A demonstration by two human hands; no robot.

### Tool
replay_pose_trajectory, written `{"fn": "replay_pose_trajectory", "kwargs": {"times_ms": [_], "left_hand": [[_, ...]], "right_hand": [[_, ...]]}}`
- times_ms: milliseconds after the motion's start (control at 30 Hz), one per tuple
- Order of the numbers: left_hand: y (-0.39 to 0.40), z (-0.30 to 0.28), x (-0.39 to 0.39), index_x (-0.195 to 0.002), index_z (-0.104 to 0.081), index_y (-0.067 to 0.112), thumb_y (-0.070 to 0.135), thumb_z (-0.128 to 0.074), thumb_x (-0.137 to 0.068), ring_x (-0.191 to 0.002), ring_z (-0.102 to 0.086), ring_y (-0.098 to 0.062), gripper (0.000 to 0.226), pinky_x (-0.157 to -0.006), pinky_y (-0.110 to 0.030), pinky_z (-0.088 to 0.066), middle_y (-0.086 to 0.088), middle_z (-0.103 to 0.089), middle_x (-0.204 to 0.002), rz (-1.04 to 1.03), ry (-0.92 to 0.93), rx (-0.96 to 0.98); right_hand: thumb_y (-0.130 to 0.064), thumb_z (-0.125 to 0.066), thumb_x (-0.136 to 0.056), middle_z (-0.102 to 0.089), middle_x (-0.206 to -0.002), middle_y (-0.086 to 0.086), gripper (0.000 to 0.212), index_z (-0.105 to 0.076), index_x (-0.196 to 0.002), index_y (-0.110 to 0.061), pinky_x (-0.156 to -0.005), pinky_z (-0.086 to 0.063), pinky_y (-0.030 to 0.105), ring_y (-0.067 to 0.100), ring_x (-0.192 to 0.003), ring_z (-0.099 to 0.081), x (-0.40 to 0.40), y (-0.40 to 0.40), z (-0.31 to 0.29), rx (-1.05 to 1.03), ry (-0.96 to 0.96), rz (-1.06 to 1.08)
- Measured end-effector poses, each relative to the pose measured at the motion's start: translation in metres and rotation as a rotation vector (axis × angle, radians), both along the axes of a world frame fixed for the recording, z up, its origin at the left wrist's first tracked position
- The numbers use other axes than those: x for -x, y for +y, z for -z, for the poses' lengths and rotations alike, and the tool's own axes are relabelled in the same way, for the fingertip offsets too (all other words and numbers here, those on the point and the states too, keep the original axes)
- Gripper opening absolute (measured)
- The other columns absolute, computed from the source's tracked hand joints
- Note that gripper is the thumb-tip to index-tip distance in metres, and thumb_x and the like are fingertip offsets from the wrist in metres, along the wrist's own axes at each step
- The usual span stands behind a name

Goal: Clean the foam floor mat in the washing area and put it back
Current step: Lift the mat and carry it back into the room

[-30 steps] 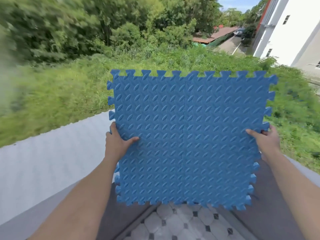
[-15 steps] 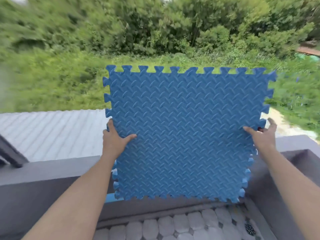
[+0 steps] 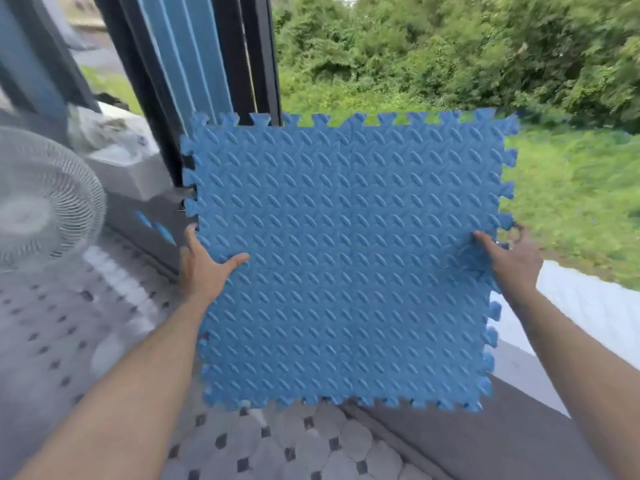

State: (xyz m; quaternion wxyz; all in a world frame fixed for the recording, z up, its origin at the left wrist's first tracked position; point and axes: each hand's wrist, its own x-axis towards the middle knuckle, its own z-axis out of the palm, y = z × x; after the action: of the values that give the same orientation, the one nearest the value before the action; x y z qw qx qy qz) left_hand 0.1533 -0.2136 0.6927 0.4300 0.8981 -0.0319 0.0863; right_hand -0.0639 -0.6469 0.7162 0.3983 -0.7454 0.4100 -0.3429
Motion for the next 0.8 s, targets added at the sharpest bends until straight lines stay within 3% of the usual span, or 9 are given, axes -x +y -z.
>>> {"fn": "replay_pose_trajectory", "kwargs": {"times_ms": [100,200,300,433,533,633,733,800], "left_hand": [[0.063,0.006,0.012,-0.140,-0.018,0.022,0.060,-0.080,-0.058,-0.118,-0.048,-0.042,0.110,-0.093,-0.052,-0.044,-0.022,-0.046,-0.131,-0.187,0.003,-0.021],[0.116,0.015,0.038,-0.145,-0.015,0.019,0.054,-0.081,-0.062,-0.124,-0.044,-0.041,0.112,-0.099,-0.050,-0.040,-0.022,-0.042,-0.138,-0.342,0.022,-0.048],[0.165,0.025,0.077,-0.149,-0.009,0.025,0.049,-0.080,-0.067,-0.127,-0.041,-0.039,0.111,-0.101,-0.050,-0.037,-0.019,-0.037,-0.144,-0.483,0.024,-0.063],[0.210,0.039,0.129,-0.149,0.004,0.037,0.053,-0.073,-0.073,-0.130,-0.037,-0.038,0.109,-0.094,-0.053,-0.040,-0.017,-0.029,-0.148,-0.644,0.067,-0.084],[0.235,0.049,0.158,-0.151,0.003,0.029,0.046,-0.075,-0.075,-0.134,-0.031,-0.036,0.111,-0.101,-0.050,-0.034,-0.019,-0.024,-0.151,-0.714,0.064,-0.090],[0.262,0.069,0.177,-0.150,0.008,0.033,0.045,-0.082,-0.067,-0.134,-0.029,-0.039,0.123,-0.104,-0.055,-0.032,-0.024,-0.025,-0.147,-0.760,0.098,-0.093],[0.295,0.098,0.194,-0.150,0.010,0.030,0.039,-0.086,-0.063,-0.129,-0.036,-0.044,0.129,-0.102,-0.055,-0.036,-0.028,-0.036,-0.141,-0.800,0.161,-0.127],[0.315,0.121,0.198,-0.150,0.009,0.024,0.038,-0.086,-0.063,-0.120,-0.044,-0.049,0.129,-0.097,-0.054,-0.041,-0.033,-0.048,-0.130,-0.832,0.235,-0.137]], "right_hand": [[-0.044,-0.078,-0.078,-0.062,-0.094,0.004,0.067,-0.048,-0.130,-0.014,-0.085,-0.041,0.034,0.022,-0.090,-0.059,-0.058,0.033,0.012,-0.066,-0.029,-0.153],[-0.038,-0.076,-0.082,-0.059,-0.101,0.003,0.066,-0.046,-0.132,-0.008,-0.082,-0.038,0.027,0.018,-0.092,-0.055,-0.105,0.074,0.026,-0.110,-0.029,-0.322],[-0.037,-0.077,-0.080,-0.058,-0.103,0.001,0.063,-0.047,-0.130,-0.013,-0.084,-0.045,0.034,0.019,-0.091,-0.056,-0.140,0.121,0.043,-0.150,-0.022,-0.495],[-0.034,-0.081,-0.077,-0.057,-0.106,0.000,0.068,-0.041,-0.130,-0.020,-0.086,-0.051,0.042,0.019,-0.089,-0.059,-0.172,0.180,0.067,-0.198,0.009,-0.711],[-0.029,-0.082,-0.076,-0.054,-0.116,-0.001,0.079,-0.034,-0.138,-0.022,-0.088,-0.050,0.038,0.020,-0.100,-0.058,-0.180,0.223,0.083,-0.199,0.026,-0.842],[-0.023,-0.083,-0.075,-0.050,-0.134,0.002,0.096,-0.021,-0.148,-0.022,-0.096,-0.046,0.036,0.021,-0.119,-0.052,-0.185,0.261,0.098,-0.169,0.086,-0.930],[-0.023,-0.085,-0.073,-0.041,-0.151,0.002,0.116,-0.003,-0.155,-0.025,-0.111,-0.039,0.041,0.022,-0.138,-0.041,-0.193,0.297,0.118,-0.161,0.176,-0.950],[-0.022,-0.086,-0.072,-0.039,-0.153,0.003,0.119,-0.002,-0.156,-0.023,-0.113,-0.035,0.036,0.021,-0.140,-0.038,-0.198,0.320,0.134,-0.156,0.217,-0.937]]}}
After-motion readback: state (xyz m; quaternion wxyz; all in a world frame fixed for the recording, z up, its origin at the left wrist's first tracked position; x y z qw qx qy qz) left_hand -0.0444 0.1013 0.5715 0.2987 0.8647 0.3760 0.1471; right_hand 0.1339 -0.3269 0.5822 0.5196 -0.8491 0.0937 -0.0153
